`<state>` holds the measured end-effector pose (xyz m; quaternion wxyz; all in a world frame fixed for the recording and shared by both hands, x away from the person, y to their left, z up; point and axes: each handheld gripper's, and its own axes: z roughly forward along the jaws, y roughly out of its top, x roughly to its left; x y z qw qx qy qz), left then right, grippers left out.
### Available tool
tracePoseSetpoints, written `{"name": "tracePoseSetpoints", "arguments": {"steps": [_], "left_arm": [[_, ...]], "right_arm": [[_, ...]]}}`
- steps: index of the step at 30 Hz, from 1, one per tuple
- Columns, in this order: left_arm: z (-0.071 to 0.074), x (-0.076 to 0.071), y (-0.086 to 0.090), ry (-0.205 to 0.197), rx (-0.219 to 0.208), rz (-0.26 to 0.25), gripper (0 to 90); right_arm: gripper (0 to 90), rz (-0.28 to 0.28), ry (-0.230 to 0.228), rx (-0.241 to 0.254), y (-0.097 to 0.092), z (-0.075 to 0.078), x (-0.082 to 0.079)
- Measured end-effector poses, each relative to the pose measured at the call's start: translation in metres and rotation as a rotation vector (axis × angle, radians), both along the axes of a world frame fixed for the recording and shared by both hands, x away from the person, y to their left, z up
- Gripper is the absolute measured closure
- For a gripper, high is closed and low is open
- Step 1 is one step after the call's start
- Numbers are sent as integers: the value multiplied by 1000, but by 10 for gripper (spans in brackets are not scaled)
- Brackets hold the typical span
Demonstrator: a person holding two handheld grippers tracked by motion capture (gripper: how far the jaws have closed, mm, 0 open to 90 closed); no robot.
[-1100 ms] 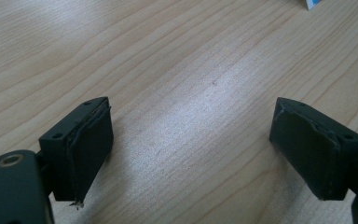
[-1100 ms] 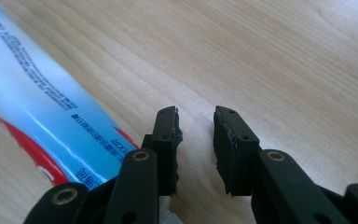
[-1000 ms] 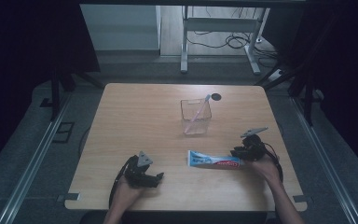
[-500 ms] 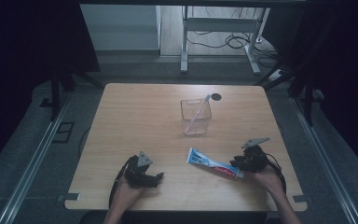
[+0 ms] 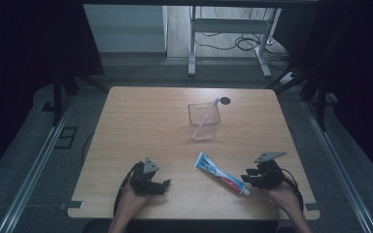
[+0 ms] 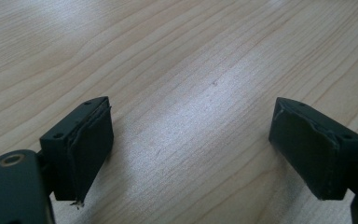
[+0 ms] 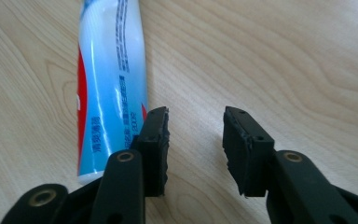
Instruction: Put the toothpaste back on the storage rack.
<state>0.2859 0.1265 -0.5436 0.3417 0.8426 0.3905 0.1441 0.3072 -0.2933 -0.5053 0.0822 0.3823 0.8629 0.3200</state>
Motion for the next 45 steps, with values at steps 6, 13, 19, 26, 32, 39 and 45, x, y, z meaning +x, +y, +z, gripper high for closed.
{"name": "tracePoseSetpoints", "arguments": {"steps": [6, 13, 19, 26, 32, 39, 45], "left_arm": [[0, 0, 0, 0, 0, 0, 139], [0, 0, 0, 0, -1, 1, 139], [0, 0, 0, 0, 0, 0, 139], [0, 0, 0, 0, 1, 0, 139], [0, 0, 0, 0, 1, -1, 139], [0, 0, 0, 0, 0, 0, 139], [0, 0, 0, 0, 1, 0, 139]], "right_arm": [[511, 30, 0, -15, 5, 13, -3], [462, 77, 16, -42, 17, 20, -3], [450, 114, 29, -61, 33, 22, 0], [443, 150, 43, -93, 51, 20, 4], [444, 177, 63, -130, 66, 14, 8], [453, 183, 87, -159, 78, 5, 13], [488, 187, 86, -192, 88, -1, 17]]}}
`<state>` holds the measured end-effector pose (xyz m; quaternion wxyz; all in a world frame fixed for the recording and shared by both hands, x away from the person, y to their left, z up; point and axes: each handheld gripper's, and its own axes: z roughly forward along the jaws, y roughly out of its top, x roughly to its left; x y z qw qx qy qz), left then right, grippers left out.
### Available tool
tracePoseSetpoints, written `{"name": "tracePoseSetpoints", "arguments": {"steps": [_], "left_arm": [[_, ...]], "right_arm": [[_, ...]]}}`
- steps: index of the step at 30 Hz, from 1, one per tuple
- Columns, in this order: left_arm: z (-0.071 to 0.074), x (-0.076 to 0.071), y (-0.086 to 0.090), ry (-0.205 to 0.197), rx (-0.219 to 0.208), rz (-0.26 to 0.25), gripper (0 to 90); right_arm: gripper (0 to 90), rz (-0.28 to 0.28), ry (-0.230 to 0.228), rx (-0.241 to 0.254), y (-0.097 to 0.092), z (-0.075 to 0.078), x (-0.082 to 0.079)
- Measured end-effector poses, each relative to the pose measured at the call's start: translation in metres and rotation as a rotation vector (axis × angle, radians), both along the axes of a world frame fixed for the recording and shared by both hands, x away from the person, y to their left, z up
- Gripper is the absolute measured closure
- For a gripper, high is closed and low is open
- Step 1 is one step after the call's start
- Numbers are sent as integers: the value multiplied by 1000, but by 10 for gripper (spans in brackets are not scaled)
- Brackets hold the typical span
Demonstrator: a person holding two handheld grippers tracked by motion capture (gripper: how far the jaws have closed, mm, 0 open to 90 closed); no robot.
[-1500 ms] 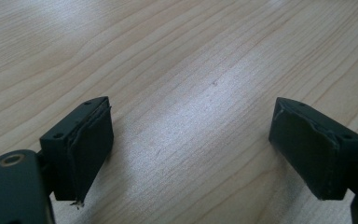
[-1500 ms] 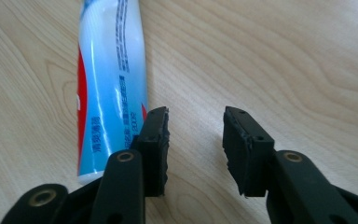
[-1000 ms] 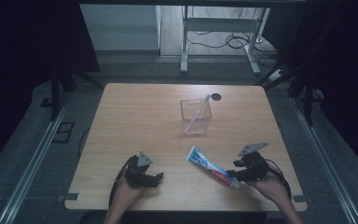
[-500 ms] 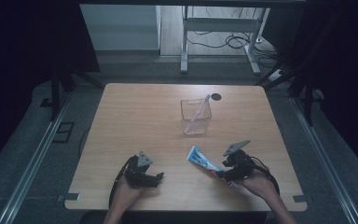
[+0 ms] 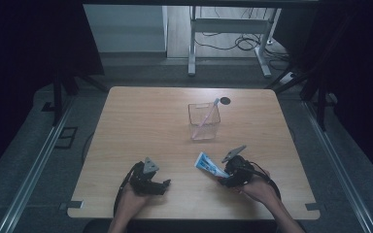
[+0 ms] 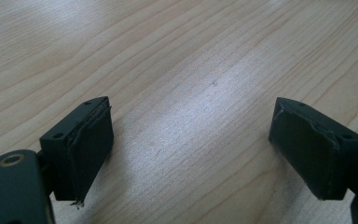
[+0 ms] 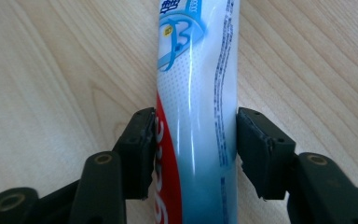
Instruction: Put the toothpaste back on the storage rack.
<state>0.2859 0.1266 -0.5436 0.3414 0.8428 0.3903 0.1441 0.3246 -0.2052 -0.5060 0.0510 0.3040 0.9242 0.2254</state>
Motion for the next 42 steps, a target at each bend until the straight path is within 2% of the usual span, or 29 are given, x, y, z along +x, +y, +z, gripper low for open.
{"name": "tracePoseSetpoints", "arguments": {"steps": [8, 12, 18, 28, 35, 42], "left_arm": [[0, 0, 0, 0, 0, 0, 139], [0, 0, 0, 0, 0, 0, 139], [0, 0, 0, 1, 0, 0, 139], [0, 0, 0, 1, 0, 0, 139], [0, 0, 0, -1, 2, -1, 139], [0, 0, 1, -1, 9, -7, 139]], "right_arm": [[536, -4, -13, -67, 10, 1, 0], [645, -4, -33, -106, 12, 4, 0], [702, -20, -29, -96, 10, 7, 0], [717, -37, -36, -45, 0, 8, -1], [717, -55, -53, 6, -7, 20, -1], [718, -76, -50, 50, -13, 33, 3]]}}
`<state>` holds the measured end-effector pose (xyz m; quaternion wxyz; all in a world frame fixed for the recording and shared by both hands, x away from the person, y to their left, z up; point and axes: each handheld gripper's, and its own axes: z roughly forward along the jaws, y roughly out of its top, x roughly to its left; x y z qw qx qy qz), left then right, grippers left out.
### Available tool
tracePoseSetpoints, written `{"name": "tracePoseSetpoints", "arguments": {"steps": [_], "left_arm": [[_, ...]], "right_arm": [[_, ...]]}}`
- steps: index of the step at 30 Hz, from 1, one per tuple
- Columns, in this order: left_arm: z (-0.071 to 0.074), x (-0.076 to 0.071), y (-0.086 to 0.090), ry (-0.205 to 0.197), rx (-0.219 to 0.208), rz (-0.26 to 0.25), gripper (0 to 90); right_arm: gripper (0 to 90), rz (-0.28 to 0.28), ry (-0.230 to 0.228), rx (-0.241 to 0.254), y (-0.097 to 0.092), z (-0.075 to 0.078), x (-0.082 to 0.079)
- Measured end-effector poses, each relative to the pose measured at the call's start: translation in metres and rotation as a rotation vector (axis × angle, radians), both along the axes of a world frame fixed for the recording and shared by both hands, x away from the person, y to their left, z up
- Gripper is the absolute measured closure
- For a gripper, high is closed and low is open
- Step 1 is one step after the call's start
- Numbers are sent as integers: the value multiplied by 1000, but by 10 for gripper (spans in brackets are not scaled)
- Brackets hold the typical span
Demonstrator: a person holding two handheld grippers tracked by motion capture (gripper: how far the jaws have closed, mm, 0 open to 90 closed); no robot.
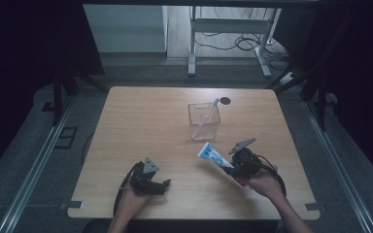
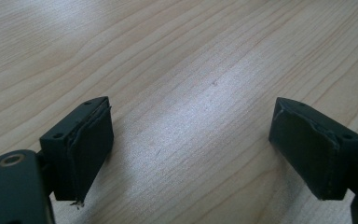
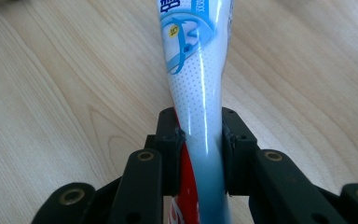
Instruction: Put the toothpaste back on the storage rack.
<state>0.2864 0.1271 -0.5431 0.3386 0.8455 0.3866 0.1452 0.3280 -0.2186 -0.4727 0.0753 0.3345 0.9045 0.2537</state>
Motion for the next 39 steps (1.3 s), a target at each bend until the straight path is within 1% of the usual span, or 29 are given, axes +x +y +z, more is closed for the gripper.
{"name": "tracePoseSetpoints", "arguments": {"steps": [7, 18, 30, 39], "left_arm": [[0, 0, 0, 1, -1, 1, 138], [0, 0, -1, 3, -7, 7, 137], [0, 0, 0, 2, -5, 4, 137], [0, 0, 0, 2, -4, 4, 137]], "right_arm": [[717, -13, -19, 25, -5, 12, 7], [718, -34, -39, 59, -6, 29, 19], [718, -56, -69, 93, -2, 49, 32], [719, -61, -102, 121, 3, 66, 46]]}}
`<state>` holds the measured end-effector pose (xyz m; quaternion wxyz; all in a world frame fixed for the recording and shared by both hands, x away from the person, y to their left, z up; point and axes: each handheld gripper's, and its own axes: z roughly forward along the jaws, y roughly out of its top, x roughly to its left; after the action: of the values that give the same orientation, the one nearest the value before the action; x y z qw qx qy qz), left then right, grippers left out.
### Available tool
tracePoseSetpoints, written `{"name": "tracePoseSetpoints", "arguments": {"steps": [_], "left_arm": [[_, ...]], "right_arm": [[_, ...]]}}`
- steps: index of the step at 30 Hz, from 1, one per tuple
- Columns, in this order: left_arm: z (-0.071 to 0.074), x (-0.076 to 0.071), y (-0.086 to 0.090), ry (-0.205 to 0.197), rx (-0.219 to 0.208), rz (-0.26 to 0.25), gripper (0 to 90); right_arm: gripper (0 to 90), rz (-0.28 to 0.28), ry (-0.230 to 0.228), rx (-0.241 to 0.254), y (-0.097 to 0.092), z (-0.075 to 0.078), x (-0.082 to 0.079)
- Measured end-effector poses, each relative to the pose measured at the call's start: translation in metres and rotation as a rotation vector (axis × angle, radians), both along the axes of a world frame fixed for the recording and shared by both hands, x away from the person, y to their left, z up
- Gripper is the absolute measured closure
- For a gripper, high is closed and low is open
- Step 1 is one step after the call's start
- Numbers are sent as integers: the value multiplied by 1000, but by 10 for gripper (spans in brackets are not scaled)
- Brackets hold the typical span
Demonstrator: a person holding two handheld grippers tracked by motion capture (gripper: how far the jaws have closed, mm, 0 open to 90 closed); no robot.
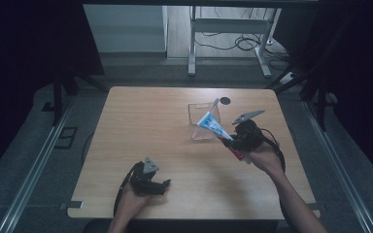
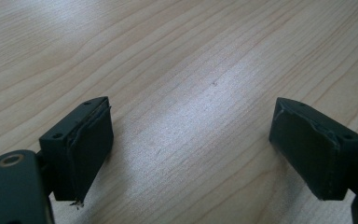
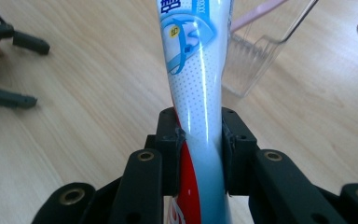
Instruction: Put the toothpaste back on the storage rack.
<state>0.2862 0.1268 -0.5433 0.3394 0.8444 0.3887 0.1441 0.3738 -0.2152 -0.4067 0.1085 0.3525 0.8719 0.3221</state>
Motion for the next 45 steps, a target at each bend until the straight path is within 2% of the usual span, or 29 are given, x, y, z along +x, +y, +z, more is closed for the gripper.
{"name": "tracePoseSetpoints", "arguments": {"steps": [12, 31, 45], "left_arm": [[0, 0, 0, 0, 0, 0, 137], [0, 0, 0, 2, 0, 1, 137], [0, 0, 0, 5, -6, 5, 137]], "right_arm": [[719, -30, -23, 18, 11, 12, 23], [720, -33, -68, 38, 32, 17, 58], [721, -35, -75, 62, 49, 18, 83]]}}
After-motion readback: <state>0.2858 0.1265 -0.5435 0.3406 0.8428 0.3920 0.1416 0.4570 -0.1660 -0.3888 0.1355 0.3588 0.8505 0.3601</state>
